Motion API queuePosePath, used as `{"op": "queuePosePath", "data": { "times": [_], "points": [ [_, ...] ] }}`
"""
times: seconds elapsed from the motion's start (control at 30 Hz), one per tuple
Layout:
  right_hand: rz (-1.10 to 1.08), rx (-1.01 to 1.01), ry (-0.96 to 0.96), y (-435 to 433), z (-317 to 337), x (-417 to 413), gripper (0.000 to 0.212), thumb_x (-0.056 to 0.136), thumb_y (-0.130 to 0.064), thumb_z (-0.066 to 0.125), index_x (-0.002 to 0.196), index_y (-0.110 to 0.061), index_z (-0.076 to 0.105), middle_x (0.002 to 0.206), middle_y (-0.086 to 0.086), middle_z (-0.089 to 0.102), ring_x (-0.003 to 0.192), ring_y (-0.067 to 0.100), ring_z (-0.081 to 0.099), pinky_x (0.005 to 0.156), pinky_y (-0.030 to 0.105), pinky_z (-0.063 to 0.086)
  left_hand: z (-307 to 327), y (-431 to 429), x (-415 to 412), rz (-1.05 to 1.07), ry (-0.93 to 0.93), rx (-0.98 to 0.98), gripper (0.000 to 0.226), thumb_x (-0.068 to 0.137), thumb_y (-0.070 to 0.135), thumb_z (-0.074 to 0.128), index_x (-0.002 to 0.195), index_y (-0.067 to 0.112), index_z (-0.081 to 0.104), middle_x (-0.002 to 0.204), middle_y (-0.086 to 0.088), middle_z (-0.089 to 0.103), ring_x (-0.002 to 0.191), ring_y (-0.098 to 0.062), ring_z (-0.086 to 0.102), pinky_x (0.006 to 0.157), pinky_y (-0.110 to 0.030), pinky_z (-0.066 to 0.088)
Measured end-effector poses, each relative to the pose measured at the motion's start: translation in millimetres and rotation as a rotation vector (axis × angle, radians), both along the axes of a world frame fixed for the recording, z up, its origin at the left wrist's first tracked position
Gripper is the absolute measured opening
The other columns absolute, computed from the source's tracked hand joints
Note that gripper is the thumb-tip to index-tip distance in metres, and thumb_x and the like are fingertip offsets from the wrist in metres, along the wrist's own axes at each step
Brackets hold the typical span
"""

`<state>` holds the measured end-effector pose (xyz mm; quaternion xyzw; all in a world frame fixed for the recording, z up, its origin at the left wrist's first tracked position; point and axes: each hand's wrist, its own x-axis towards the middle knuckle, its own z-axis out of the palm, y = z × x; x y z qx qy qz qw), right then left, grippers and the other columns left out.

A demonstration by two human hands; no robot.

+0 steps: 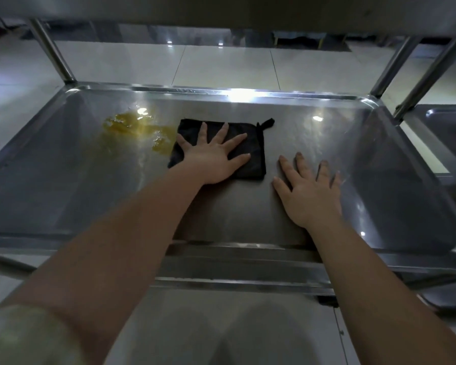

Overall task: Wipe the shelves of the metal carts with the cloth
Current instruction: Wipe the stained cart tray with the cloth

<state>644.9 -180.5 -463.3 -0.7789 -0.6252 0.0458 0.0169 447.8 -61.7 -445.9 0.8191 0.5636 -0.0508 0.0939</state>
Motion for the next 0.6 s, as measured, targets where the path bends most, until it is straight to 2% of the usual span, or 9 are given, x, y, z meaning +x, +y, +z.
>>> {"op": "queuePosePath", "data": {
  "times": [0.13, 0.27, 0.33, 0.47, 0.6],
  "points": [
    [-0.014, -0.041, 0.002, -2, 5, -3, 0.060, 0.095, -0.066, 0.010, 0.151, -0.050, -0.004, 0.164, -0.010, -0.008, 0.148, 0.039, -0.009, 0.116, 0.059, -0.010, -10, -63, -41, -0.032, -0.050, 0.038, 0.066, 0.072, 0.088, -0.001, 0.134, 0.071, -0.014, 0.161, 0.019, -0.014, 0.148, -0.031, -0.016, 0.100, -0.076, -0.014],
    [-0.026, -0.183, -0.032, 21, 14, 0, 0.066, 0.088, -0.077, 0.006, 0.148, -0.053, -0.010, 0.162, -0.014, -0.014, 0.147, 0.039, -0.016, 0.108, 0.068, -0.013, -11, -97, -53, -0.035, -0.021, 0.134, 0.065, 0.075, 0.087, -0.004, 0.137, 0.068, -0.016, 0.161, 0.018, -0.014, 0.149, -0.032, -0.015, 0.103, -0.075, -0.011],
    [0.023, -0.164, -0.080, 42, 20, 1, 0.070, 0.088, -0.078, 0.005, 0.150, -0.049, -0.007, 0.163, -0.013, -0.010, 0.147, 0.038, -0.017, 0.108, 0.069, -0.011, -9, -98, -49, -0.022, -0.013, 0.131, 0.066, 0.075, 0.085, -0.004, 0.138, 0.067, -0.015, 0.161, 0.016, -0.015, 0.148, -0.032, -0.016, 0.105, -0.076, -0.009],
    [0.083, -0.081, -0.007, 61, 11, 1, 0.065, 0.094, -0.070, 0.008, 0.153, -0.046, -0.005, 0.164, -0.010, -0.008, 0.149, 0.035, -0.012, 0.114, 0.064, -0.007, -12, -92, -48, -0.024, -0.038, 0.123, 0.065, 0.073, 0.086, -0.004, 0.134, 0.070, -0.018, 0.161, 0.018, -0.016, 0.148, -0.031, -0.016, 0.103, -0.075, -0.012],
    [0.090, -0.038, -0.005, 60, 1, 4, 0.064, 0.094, -0.069, 0.008, 0.152, -0.046, -0.005, 0.164, -0.009, -0.008, 0.149, 0.035, -0.008, 0.115, 0.064, -0.006, -12, -49, -40, 0.025, -0.047, 0.077, 0.063, 0.075, 0.087, 0.002, 0.134, 0.071, -0.015, 0.161, 0.019, -0.013, 0.149, -0.030, -0.014, 0.101, -0.075, -0.014]
  ]
}}
